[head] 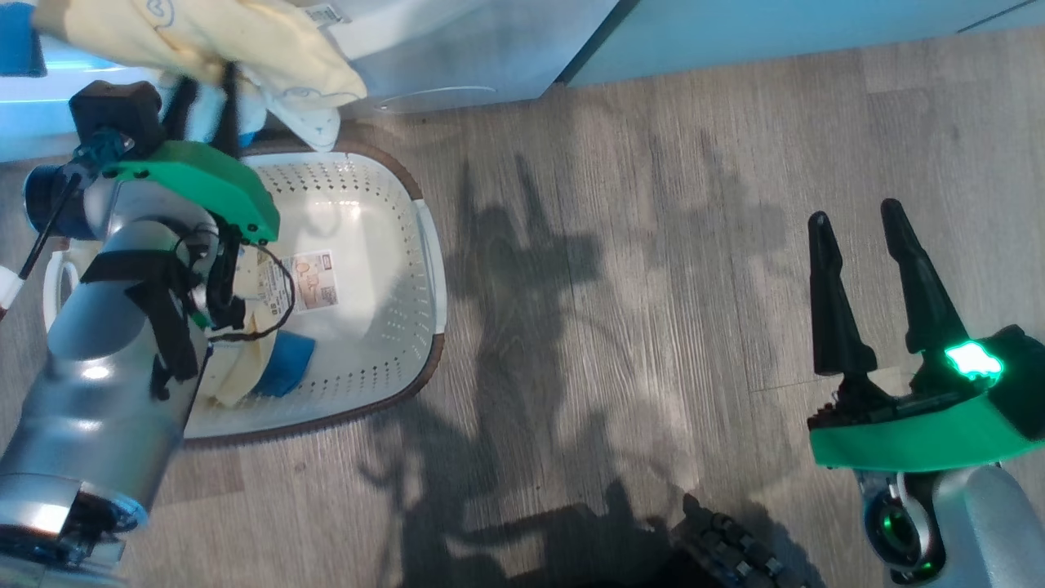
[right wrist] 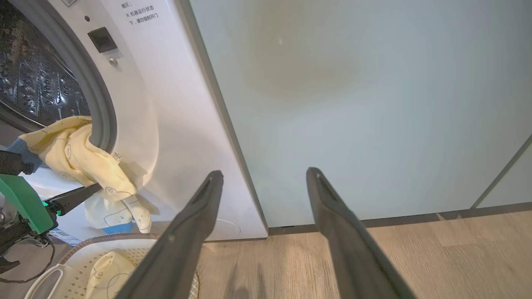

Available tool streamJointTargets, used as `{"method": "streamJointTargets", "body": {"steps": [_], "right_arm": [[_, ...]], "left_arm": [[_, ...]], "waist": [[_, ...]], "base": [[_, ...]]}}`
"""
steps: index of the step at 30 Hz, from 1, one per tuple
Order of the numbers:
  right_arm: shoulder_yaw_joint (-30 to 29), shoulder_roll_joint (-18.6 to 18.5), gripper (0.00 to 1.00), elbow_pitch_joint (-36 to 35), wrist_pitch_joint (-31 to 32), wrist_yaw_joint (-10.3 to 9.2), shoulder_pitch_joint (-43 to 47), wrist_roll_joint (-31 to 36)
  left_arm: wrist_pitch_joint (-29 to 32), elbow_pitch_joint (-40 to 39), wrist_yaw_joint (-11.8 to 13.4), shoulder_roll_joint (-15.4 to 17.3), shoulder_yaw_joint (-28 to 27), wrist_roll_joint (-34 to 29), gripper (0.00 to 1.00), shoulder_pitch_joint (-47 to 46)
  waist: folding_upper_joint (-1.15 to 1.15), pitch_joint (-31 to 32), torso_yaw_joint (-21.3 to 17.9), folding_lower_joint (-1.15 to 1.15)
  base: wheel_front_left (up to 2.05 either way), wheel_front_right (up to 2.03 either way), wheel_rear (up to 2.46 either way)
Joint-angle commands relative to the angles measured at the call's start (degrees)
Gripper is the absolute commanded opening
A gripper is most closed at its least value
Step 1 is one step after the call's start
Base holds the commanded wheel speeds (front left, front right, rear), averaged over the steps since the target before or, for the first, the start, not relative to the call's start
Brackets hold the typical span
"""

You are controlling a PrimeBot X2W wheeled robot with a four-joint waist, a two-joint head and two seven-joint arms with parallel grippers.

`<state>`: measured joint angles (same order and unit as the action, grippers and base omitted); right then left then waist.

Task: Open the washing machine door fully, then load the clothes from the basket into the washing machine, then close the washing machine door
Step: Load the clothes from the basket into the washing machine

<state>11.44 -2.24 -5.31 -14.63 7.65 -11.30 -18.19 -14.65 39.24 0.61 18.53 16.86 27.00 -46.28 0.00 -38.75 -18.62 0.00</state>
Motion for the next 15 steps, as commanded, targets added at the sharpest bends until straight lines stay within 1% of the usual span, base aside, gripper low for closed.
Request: {"method": "streamJointTargets", "body": {"steps": [1, 4, 10, 15], "right_arm": [[1.12, -0.64, 1.0, -1.43, -0.37, -0.16, 0.12, -0.43], [0.96, -0.64, 1.0, -1.33, -0.37, -0.16, 0.14, -0.62], [0.46, -0.64, 1.0, -1.15, -0.37, -0.16, 0.32, -0.24], [-0.13, -0.64, 1.0, -1.1, -0.37, -0.16, 0.91, 0.48]], "left_arm": [[-0.34, -0.53, -0.28, 1.52, -1.58, -0.4, 0.0, -1.26], [-0.34, 0.75, -0.8, 1.08, -1.5, -0.25, 0.0, -1.79], [-0.34, 2.84, -1.89, -0.11, -0.92, -0.07, 0.0, -2.39], [-0.11, 2.17, -1.73, -0.92, -0.69, 0.5, 0.0, -1.19]], "waist": [[0.0, 0.05, -0.15, 0.0], [0.0, 0.23, -0.14, 0.0], [0.0, 1.13, 1.19, 0.0], [0.0, 2.3, 2.7, 0.0]], "base": [[0.0, 0.0, 0.0], [0.0, 0.0, 0.0], [0.0, 0.0, 0.0], [0.0, 0.0, 0.0]]}}
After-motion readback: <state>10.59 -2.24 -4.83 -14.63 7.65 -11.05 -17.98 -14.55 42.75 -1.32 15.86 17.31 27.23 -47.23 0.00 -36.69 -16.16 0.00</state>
